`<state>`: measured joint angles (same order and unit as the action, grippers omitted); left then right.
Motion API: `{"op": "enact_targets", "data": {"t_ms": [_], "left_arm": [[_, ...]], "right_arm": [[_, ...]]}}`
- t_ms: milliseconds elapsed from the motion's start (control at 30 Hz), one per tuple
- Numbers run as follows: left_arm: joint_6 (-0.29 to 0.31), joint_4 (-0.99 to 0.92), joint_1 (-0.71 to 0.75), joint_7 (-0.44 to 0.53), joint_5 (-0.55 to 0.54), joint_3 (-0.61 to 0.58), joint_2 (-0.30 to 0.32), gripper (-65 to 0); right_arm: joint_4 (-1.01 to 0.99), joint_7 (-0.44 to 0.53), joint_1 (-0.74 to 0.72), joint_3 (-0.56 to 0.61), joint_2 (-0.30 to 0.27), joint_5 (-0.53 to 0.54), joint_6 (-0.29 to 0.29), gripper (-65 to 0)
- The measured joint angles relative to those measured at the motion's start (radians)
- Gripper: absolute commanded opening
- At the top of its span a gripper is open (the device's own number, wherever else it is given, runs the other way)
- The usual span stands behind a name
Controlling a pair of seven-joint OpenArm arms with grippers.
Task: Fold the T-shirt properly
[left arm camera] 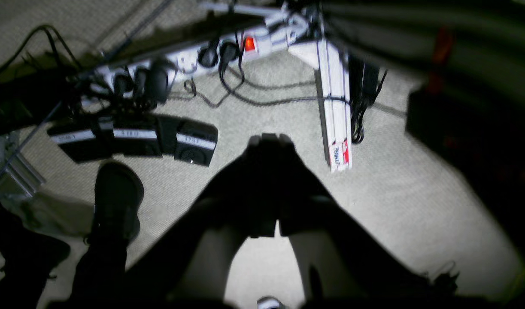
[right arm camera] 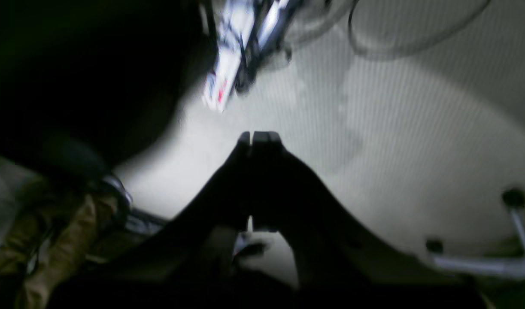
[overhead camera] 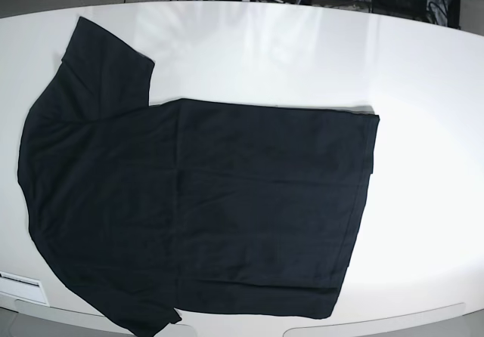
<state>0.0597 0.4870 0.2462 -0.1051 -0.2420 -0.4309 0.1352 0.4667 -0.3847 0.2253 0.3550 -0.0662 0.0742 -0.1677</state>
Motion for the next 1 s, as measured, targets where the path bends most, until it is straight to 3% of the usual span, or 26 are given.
{"op": "enact_targets", "data": {"t_ms": [200,500,600,767,1000], "left_arm": [[0.0,0.137,0.128,-0.018,0.004,0.0,0.063,-65.0],[-0.011,0.52,0.352,-0.068,0.021,0.0,0.232,-65.0],[-0.034,0.677,0.435,-0.107,0.082,0.0,0.298,-65.0],[-0.116,0.947,0.602,-0.12,0.142,0.003,0.449,-65.0],[-0.196,1.351,0.854,-0.138,0.245,0.183,0.579,-65.0]], "right_arm": [[0.187,-0.037,0.118,-0.001,-0.089,0.005,-0.055,-65.0],[0.77,-0.104,0.459,-0.002,-0.269,0.028,-0.069,-65.0],[0.971,-0.106,0.563,-0.003,-0.32,0.025,-0.013,-65.0],[1.258,-0.191,0.741,-0.004,-0.412,0.008,0.099,-65.0],[1.596,-0.2,0.959,-0.15,-0.423,-0.1,0.172,-65.0]]}}
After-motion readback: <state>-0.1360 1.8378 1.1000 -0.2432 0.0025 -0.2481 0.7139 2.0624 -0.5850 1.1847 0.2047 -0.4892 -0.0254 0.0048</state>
